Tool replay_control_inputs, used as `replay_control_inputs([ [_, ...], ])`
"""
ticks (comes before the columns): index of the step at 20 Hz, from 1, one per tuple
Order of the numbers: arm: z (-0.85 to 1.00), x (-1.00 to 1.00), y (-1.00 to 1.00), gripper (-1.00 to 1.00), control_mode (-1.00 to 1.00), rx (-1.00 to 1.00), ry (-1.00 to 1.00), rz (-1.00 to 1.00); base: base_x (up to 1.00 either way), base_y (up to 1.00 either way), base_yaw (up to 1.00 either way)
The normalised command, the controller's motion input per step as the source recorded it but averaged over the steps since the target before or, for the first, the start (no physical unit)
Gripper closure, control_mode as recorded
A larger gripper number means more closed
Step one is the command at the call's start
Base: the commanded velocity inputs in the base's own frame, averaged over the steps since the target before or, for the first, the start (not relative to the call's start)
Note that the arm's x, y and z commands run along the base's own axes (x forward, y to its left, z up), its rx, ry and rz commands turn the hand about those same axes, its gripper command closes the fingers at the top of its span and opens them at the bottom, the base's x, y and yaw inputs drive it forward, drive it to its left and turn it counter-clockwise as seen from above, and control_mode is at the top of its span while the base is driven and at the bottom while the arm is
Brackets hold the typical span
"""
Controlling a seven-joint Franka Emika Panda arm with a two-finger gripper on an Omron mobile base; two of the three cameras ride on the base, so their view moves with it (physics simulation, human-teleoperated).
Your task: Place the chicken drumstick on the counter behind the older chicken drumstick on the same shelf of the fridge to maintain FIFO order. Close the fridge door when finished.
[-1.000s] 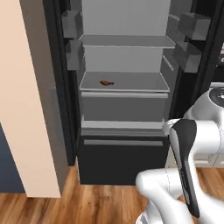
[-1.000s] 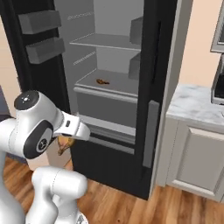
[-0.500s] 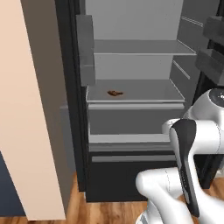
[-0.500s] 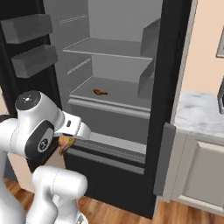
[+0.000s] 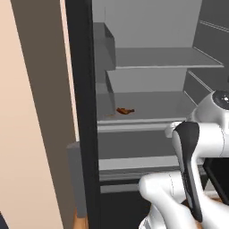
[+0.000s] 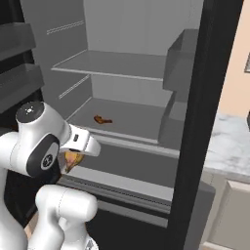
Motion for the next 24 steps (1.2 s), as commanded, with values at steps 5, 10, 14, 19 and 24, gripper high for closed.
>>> replay_control_inputs([
  [5,0.00,0.00,0.00,1.00,1.00,0.00,0.00,0.00,0.64,-0.05,-0.11],
  [10,0.00,0.00,0.00,1.00,1.00,0.00,0.00,0.00,0.78,-0.01,-0.12],
  [14,0.00,0.00,0.00,1.00,1.00,0.00,0.00,0.00,0.84,0.00,-0.08],
  [19,-0.08,0.28,-0.02,1.00,-1.00,-0.02,-0.22,0.07,0.27,-0.02,0.00],
  [24,-0.30,0.45,0.05,1.00,-1.00,-0.21,-0.43,0.25,0.00,0.00,0.00],
])
